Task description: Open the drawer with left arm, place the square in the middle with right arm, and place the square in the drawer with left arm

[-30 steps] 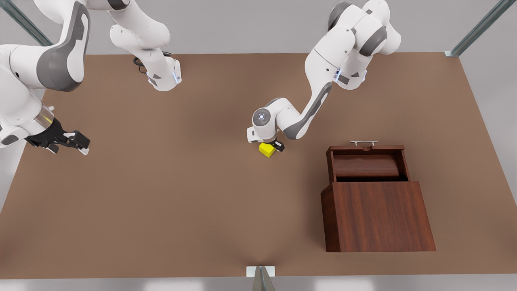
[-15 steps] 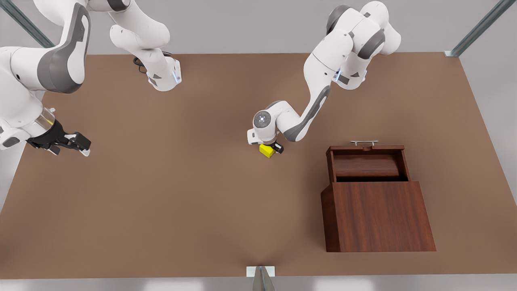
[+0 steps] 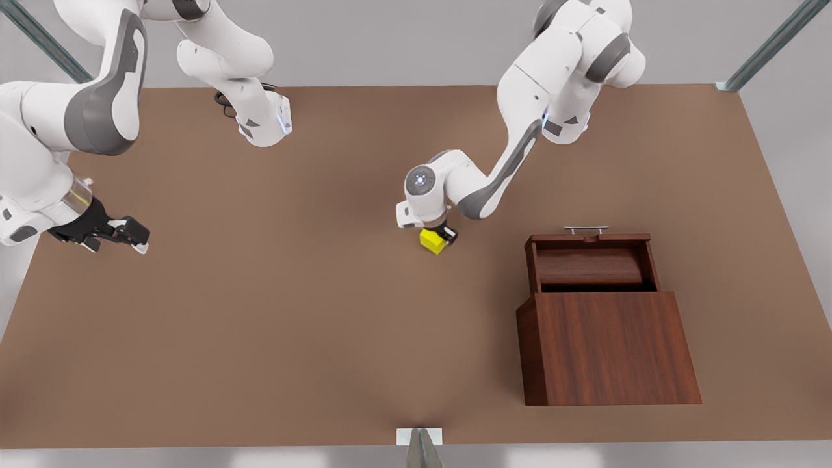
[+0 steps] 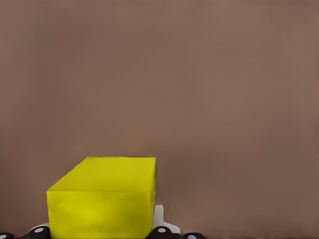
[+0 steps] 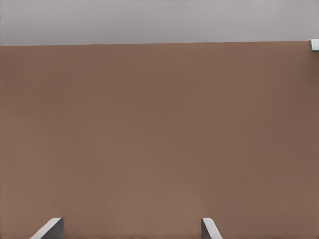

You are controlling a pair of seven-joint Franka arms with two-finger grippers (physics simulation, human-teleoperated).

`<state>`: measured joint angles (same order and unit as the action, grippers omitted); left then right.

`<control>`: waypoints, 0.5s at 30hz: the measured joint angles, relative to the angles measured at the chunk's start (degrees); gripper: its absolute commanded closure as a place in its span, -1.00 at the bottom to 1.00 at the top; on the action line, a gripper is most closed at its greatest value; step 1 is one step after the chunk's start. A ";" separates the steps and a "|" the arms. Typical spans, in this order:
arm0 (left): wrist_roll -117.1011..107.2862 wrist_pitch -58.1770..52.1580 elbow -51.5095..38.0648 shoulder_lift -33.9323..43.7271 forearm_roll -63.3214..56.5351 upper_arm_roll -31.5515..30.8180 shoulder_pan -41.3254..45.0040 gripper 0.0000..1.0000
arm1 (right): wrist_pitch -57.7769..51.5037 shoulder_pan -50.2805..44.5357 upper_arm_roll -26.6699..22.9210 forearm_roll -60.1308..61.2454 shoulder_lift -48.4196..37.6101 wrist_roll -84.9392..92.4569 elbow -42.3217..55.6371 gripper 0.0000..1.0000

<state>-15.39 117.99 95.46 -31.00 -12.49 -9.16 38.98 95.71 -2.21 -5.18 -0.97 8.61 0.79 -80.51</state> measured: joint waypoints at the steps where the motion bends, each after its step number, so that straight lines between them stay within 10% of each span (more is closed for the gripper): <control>1: 0.34 -2.01 -0.39 2.11 0.18 0.27 -0.37 -0.35 | -0.05 0.06 0.00 0.00 -0.04 0.00 0.00 -1.00; 15: 59.54 -18.25 1.75 16.91 8.78 34.48 -0.73 -0.37 | 0.42 -0.08 0.09 0.53 0.18 -0.03 0.00 -1.00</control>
<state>44.15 99.74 97.21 -14.08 -3.71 25.32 38.24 96.13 -2.29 -5.09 -0.44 8.79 0.76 -80.51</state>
